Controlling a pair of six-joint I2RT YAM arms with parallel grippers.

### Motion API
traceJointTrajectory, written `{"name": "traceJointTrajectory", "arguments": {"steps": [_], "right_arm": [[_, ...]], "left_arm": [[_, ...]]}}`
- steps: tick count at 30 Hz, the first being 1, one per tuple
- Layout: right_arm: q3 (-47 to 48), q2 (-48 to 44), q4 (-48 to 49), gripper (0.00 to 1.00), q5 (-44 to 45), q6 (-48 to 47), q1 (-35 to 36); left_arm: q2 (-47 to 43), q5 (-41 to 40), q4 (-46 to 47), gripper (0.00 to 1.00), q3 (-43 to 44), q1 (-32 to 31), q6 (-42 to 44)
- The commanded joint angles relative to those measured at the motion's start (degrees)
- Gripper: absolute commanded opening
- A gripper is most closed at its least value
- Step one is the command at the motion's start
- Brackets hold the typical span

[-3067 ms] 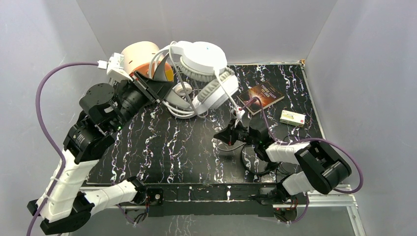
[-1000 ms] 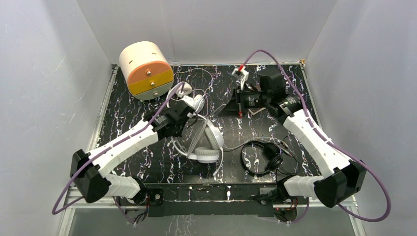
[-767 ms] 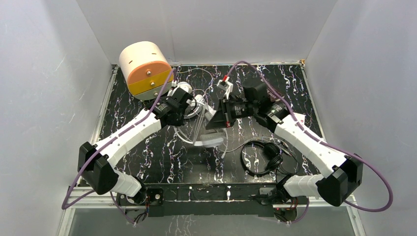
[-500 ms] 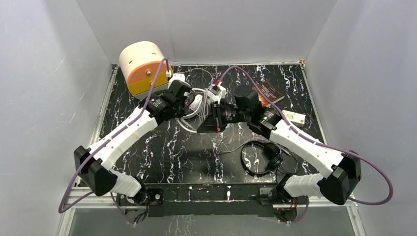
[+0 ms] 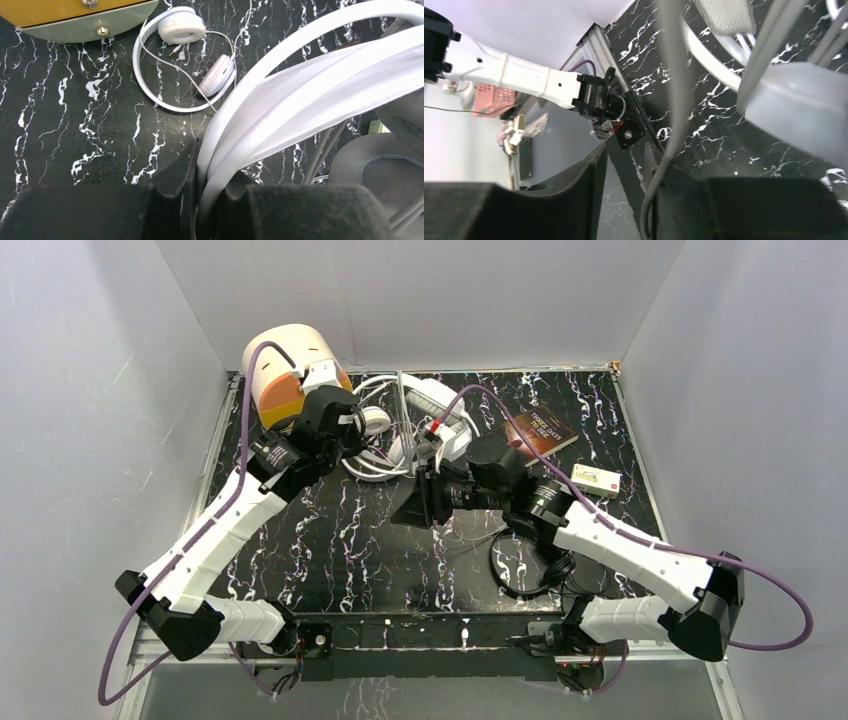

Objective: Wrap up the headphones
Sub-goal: Wrap the headphones cable around the headphones.

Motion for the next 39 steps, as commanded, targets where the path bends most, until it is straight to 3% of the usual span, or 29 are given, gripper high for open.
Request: {"name": "traceJointTrajectory", "arguments": {"steps": [1, 9, 11, 13, 15, 20, 22, 25, 28, 34, 39], "right_arm": [[-1.2, -4.6, -1.8, 0.48, 2.3, -3.1, 0.5], [0.6, -5.9, -15.1, 0.85, 8.6, -7.6, 0.5], [0.9, -7.1, -18.4, 0.99, 12.5, -8.3, 0.4], [0.8, -5.6, -19.4, 0.99, 15.2, -9.2, 0.3], [0.6, -5.1, -20.9, 0.99, 16.9, -8.2, 0.0], [-3.4, -12.6, -20.8, 0.99, 8.5, -4.8, -15.6], [-2.6, -12.3, -23.8, 0.99, 6.4, -6.9, -23.0], [-3.2, -9.1, -22.3, 0.99, -3.4, -6.2, -32.2], [-6.0, -5.0, -17.9, 0.99, -10.0, 3.8, -37.5], [-12.1, 1.2, -12.2, 0.99, -5.5, 31.7, -37.7], [-19.9, 4.5, -2.8, 0.99, -9.6, 49.2, -36.9]], "left_arm": [[-3.2, -1.5, 5.9, 0.0, 4.6, 0.1, -3.8], [-1.8, 2.0, 8.2, 0.0, 5.9, 3.3, -3.9], [-0.9, 13.5, 11.0, 0.0, 4.8, 9.7, -2.5], [-0.1, 39.0, 19.7, 0.0, 0.8, 23.6, -9.2], [-0.1, 46.4, 22.9, 0.0, -0.4, 28.3, -12.0], [-1.6, 50.6, 24.3, 0.0, -2.1, 32.1, -12.4], [-2.7, 52.4, 25.5, 0.0, -3.3, 32.2, -12.6], [-3.7, 54.0, 25.3, 0.0, -3.2, 32.2, -12.2], [-4.7, 55.3, 24.6, 0.0, -3.0, 32.2, -11.4], [-5.7, 58.0, 24.1, 0.0, -2.7, 32.2, -11.1], [-6.8, 59.2, 24.9, 0.0, -3.9, 32.2, -11.4]]}}
